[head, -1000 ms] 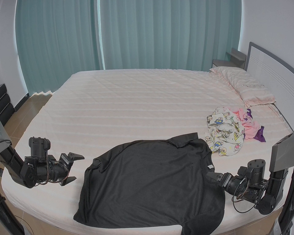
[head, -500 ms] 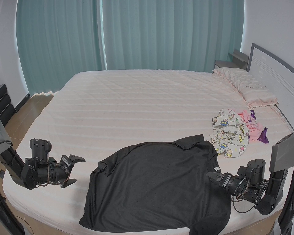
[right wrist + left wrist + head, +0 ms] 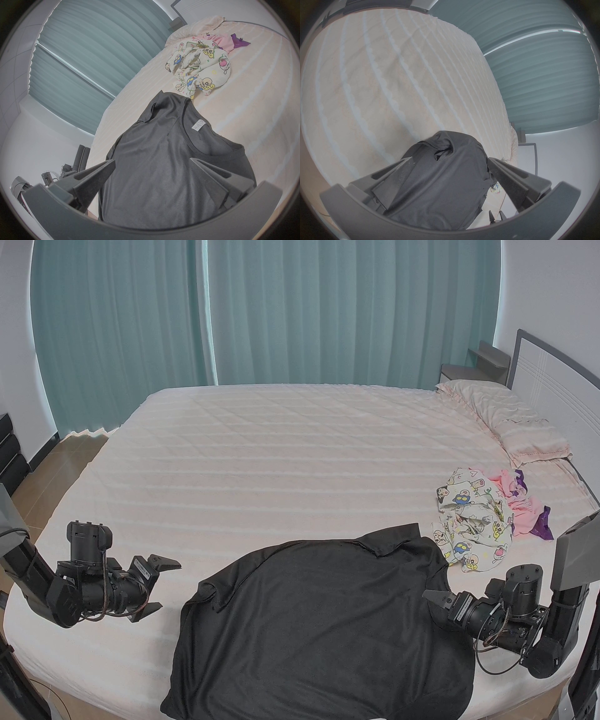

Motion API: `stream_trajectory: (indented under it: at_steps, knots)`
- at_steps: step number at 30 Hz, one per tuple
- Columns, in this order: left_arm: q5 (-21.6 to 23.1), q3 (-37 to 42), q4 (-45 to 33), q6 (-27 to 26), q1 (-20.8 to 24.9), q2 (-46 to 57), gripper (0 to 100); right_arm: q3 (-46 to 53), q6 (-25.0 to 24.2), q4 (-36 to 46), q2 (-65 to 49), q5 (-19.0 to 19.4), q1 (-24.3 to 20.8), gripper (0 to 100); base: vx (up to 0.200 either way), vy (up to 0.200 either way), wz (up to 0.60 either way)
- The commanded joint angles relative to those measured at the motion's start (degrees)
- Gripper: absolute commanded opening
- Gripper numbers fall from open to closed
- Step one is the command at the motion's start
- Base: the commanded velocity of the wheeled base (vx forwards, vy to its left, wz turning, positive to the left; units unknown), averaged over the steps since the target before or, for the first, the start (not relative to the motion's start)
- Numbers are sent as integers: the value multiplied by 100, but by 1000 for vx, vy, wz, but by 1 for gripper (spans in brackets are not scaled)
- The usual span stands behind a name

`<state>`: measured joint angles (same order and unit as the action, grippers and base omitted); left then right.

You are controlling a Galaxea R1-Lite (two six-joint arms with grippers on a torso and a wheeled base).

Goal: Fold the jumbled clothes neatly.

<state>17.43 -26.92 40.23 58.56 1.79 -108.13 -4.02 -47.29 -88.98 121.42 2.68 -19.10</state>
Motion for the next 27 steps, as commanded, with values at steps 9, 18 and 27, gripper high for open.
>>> stream_trajectory:
  at_steps: [9, 18, 27]
  knots:
    - [-1506, -1211, 38, -135, 1209, -1448, 100, 7, -17, -67, -4, 4, 12, 100, 0, 0, 0]
    - [-1726, -1791, -6, -811, 1491, -2107, 100, 7, -26, -67, 5, 4, 21, 100, 0, 0, 0]
    - [-1998, -2037, -68, -1181, 1710, -2406, 100, -2, -26, -67, 13, 4, 56, 100, 0, 0, 0]
